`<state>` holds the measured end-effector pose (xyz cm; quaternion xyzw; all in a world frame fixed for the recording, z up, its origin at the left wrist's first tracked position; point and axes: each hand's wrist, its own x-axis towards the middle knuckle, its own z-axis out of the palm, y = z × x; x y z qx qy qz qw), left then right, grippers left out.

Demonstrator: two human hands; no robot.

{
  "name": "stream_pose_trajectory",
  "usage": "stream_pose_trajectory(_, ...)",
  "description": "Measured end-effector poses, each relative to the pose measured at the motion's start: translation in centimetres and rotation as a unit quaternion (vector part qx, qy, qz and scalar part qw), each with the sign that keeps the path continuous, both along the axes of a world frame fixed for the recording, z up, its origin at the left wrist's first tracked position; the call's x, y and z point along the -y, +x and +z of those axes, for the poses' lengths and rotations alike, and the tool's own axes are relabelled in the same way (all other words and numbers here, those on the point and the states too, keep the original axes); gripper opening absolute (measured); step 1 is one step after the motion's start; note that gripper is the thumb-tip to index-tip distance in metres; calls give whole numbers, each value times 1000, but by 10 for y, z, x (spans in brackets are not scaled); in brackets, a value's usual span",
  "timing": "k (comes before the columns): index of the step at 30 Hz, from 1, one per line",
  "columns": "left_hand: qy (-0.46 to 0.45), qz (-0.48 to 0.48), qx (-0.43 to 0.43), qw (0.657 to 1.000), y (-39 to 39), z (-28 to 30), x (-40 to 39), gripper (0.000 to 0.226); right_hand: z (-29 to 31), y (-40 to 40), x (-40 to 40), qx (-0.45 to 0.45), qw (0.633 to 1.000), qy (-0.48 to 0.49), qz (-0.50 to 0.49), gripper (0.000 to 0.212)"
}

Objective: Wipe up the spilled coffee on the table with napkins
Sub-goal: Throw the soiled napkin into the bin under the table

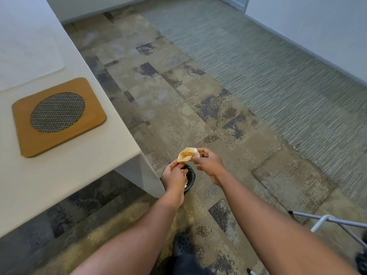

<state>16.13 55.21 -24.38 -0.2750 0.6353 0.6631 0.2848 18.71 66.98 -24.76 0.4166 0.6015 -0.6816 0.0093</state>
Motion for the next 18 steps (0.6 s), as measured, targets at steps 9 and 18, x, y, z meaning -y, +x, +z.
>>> stream_pose_trajectory(9,-78,-27,38,996,0,-71,1,28,-70,3,4,65,997,31,15,18)
stream_pose_trajectory(18,-127,-60,71,988,1,-106,0,34,-127,4,6,108,992,57,28,15)
